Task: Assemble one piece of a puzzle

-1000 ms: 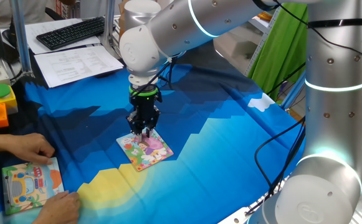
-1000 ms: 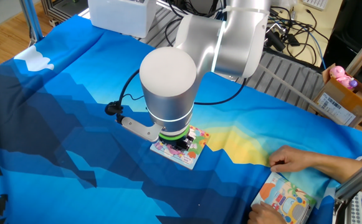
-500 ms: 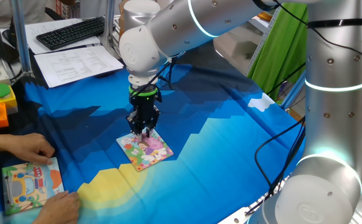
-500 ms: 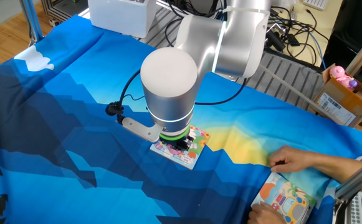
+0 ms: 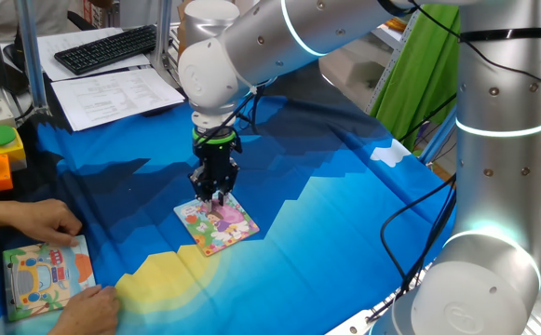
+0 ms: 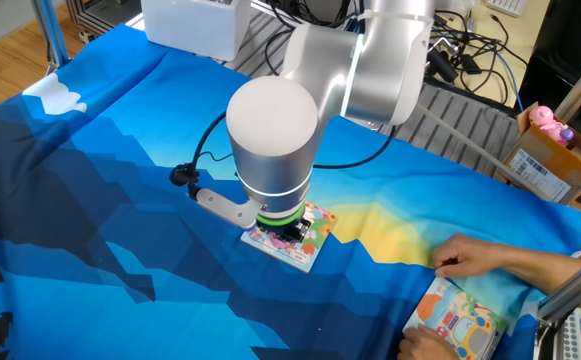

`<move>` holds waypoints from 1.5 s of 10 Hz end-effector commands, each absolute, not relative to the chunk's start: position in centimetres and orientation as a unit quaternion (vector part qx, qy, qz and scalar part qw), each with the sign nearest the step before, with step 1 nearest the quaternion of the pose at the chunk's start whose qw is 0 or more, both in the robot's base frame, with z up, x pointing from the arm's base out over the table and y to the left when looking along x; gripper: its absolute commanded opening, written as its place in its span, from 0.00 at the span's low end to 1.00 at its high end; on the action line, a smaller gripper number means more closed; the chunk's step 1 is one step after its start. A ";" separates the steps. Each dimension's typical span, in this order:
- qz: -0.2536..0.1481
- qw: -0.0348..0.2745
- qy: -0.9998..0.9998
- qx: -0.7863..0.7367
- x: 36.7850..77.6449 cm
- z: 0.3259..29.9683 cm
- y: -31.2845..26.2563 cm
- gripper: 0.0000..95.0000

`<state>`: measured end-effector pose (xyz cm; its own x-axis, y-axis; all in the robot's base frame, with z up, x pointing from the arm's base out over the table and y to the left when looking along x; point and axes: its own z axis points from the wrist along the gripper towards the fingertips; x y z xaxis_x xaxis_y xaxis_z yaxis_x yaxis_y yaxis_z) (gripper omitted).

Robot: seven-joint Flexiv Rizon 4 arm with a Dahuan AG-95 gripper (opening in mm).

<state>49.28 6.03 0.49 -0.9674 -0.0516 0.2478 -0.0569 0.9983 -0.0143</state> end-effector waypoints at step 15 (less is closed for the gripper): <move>0.004 0.136 -0.990 0.028 48.6 0.5 5.5 0.00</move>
<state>48.45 5.59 0.46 -0.9607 -0.0542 0.2722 -0.0560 0.9984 0.0011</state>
